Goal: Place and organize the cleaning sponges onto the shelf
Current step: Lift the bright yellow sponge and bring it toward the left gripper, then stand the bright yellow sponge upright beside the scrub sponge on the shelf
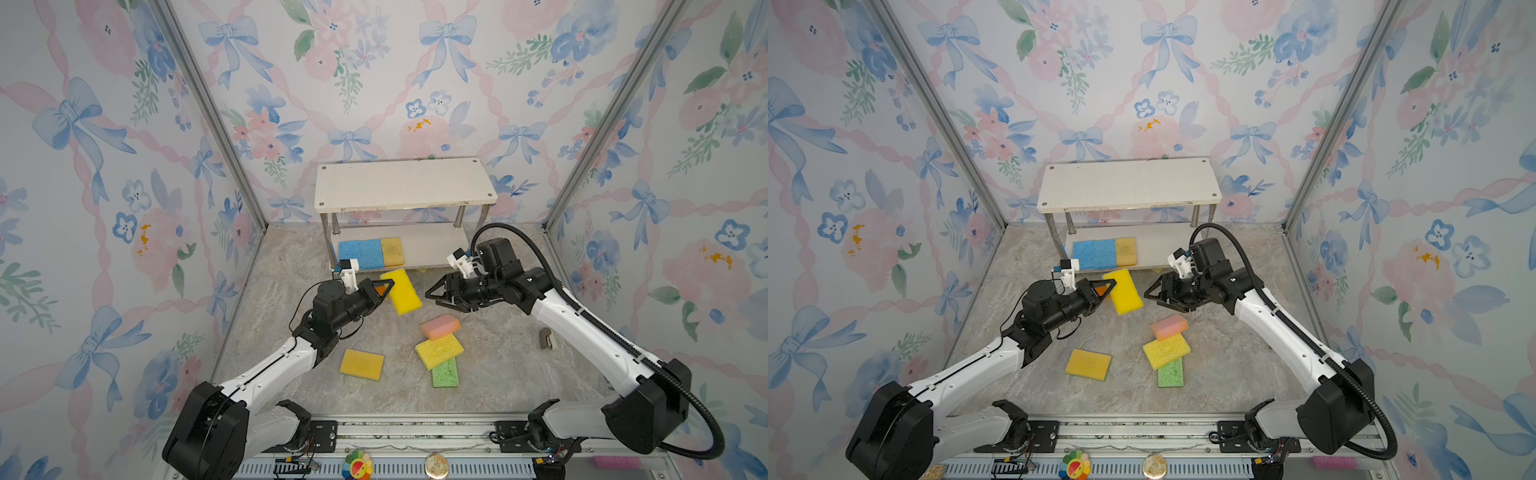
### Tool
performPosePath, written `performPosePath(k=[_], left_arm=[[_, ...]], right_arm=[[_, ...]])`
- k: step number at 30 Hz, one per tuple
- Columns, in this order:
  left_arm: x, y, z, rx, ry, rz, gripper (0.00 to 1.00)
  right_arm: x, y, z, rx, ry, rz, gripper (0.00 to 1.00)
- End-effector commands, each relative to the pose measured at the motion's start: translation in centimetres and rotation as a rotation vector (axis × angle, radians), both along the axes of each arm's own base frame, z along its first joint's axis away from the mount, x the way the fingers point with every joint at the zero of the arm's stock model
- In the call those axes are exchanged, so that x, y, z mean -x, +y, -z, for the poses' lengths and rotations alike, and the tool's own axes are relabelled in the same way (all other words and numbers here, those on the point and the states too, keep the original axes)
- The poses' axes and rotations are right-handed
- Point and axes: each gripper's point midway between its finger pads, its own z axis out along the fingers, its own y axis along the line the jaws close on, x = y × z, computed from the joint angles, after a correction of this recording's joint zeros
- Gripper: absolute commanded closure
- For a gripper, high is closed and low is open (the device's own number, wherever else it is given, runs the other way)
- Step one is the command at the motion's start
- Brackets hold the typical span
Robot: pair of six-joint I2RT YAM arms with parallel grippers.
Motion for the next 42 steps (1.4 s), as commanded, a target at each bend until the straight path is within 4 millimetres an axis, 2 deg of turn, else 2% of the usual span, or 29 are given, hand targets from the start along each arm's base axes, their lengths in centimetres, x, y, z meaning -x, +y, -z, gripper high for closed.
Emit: performPosePath(k=[1, 7, 16, 22, 36, 42], left_arm=[[-0.2, 0.8, -0.8, 0.050, -0.010, -0.039, 1.00], [0.4, 1.0, -1.1, 0.076, -0.012, -0.031, 1.00], [0.8, 1.7, -1.7, 0.098, -0.024, -0.041, 1.00], [0.9, 1.8, -1.8, 0.103, -0.023, -0.042, 1.00], [0.6, 1.9, -1.7, 0.096, -0.023, -0.052, 1.00], [0.4, 1.6, -1.2, 0.088, -0.010, -0.045, 1.00]], right_arm=[[0.2, 1.2, -0.7, -0.054, 0.003, 0.014, 0.44], [0.1, 2.5, 0.0, -0.062, 0.005, 0.001, 0.45], [0.0, 4.0, 1.0, -0.067, 0.026, -0.018, 0.52], [-0.2, 4.9, 0.7, -0.090, 0.022, -0.024, 0.57], [0.5, 4.6, 1.0, -0.082, 0.035, -0.040, 0.79], [0.5, 4.3, 1.0, -0.074, 0.028, -0.032, 1.00]])
